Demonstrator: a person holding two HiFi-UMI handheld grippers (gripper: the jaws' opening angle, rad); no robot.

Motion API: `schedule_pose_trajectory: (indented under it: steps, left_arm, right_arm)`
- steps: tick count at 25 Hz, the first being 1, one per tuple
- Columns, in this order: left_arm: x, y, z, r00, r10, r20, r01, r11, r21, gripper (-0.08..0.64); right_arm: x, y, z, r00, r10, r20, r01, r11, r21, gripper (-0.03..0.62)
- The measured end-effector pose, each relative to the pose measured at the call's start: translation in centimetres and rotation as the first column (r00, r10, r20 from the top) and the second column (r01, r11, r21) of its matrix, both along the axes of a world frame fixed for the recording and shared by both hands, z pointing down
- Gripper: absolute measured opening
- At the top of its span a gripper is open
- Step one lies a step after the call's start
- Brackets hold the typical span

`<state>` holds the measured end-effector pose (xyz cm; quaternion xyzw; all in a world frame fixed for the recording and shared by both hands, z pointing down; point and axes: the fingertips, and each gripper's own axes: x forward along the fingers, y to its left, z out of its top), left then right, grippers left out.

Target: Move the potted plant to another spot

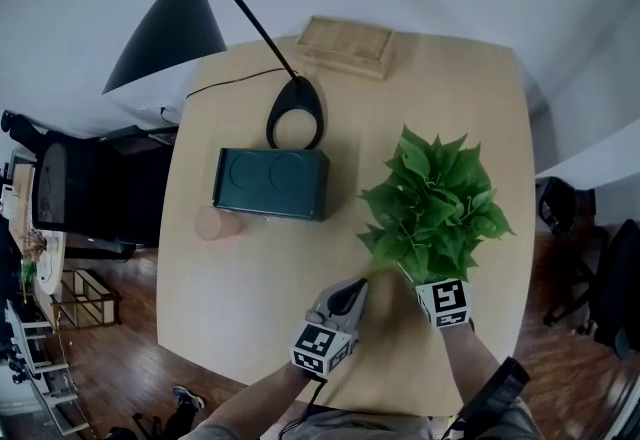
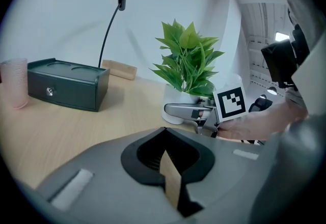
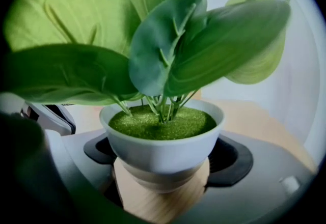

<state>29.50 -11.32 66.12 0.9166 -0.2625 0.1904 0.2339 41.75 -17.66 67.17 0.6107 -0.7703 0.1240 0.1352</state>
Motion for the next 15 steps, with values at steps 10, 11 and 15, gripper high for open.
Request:
schedule_pose_trajectory:
  steps: [10, 11, 15]
  left_arm:
    - [-0.2, -0.4, -0.8, 1.0, -0.021, -0.01, 0.021, 1.0, 0.021, -0.006]
    - [-0.2, -0.4, -1.1, 1.0, -0.025, -0.015, 0.025, 0.999, 0.027, -0.006]
    - [-0.3, -0.7, -3.5, 0.999, -0.037, -0.037, 0.039, 0.997, 0.066, -0.006]
  right_arm:
    - [-0.3, -0.1, -1.1, 1.0, -0.025, 0.017, 0.025, 0.999, 0.037, 0.52]
    - [-0.4, 0.1, -1.7, 0.999, -0.03, 0.017, 0.029, 0.999, 0.044, 0.52]
    - [-0.9, 0.7, -4.5, 0.999, -0.043, 0.005, 0.043, 0.996, 0.074, 0.52]
